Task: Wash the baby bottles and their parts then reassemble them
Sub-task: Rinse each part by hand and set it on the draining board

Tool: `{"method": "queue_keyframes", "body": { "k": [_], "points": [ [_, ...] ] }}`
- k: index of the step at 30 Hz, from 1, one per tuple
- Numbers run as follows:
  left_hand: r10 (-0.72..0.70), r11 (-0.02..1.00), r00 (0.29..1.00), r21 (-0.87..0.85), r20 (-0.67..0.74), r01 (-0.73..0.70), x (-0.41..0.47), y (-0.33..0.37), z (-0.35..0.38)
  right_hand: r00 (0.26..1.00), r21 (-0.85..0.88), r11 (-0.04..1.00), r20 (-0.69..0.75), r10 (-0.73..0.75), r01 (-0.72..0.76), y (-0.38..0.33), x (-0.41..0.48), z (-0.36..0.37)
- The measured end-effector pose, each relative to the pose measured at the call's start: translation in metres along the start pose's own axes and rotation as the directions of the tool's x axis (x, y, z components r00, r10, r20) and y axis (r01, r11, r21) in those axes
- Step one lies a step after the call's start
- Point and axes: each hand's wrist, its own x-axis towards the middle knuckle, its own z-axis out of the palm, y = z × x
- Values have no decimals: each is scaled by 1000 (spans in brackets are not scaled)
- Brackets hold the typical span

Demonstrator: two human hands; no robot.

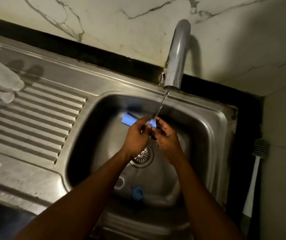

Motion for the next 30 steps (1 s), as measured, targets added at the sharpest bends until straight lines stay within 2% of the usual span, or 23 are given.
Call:
{"method": "queue_keyframes", "body": {
  "k": [4, 7, 11, 15, 17, 19, 21, 22, 25, 27, 30],
  "points": [
    [35, 996, 998, -82, 44, -32, 3, 7, 2, 994, -73, 993, -38, -98, 95, -3, -9, -2],
    [-26, 992, 999, -122, 23, 28, 8, 10, 0, 987, -119, 980, -14, -159, 157, -10, -15, 1],
    [-110, 972, 990, -199, 93, 127, 15, 21, -2, 988, -124, 981, -13, -153, 150, -21, -18, 5],
    [-174, 948, 969, -236, 177, 214, 17, 19, -5, 993, -89, 994, -98, -66, 57, -35, -10, 15],
    [-150, 940, 970, -277, 189, 200, 12, 18, -5, 987, -176, 982, -134, -85, 61, -45, -4, 19],
    [-116, 914, 976, -363, 186, 178, 9, 19, -4, 981, -378, 923, -136, -140, 79, -51, 2, 21],
    [-126, 909, 984, -382, 125, 165, 10, 23, -2, 977, -518, 855, -164, -134, 30, -55, 3, 24],
    [-143, 916, 986, -367, 81, 163, 12, 25, -2, 978, -528, 849, -173, -117, 8, -55, 3, 26],
    [-218, 928, 975, -301, 40, 220, 20, 34, -4, 990, -336, 938, -76, -117, 85, -52, -9, 25],
    [-269, 900, 952, -315, 145, 302, 21, 37, -7, 986, -279, 948, -24, -166, 153, -47, -18, 22],
    [-297, 885, 913, -279, 280, 374, 18, 38, -5, 972, -152, 972, -126, -200, 181, -41, -24, 20]
  ]
}}
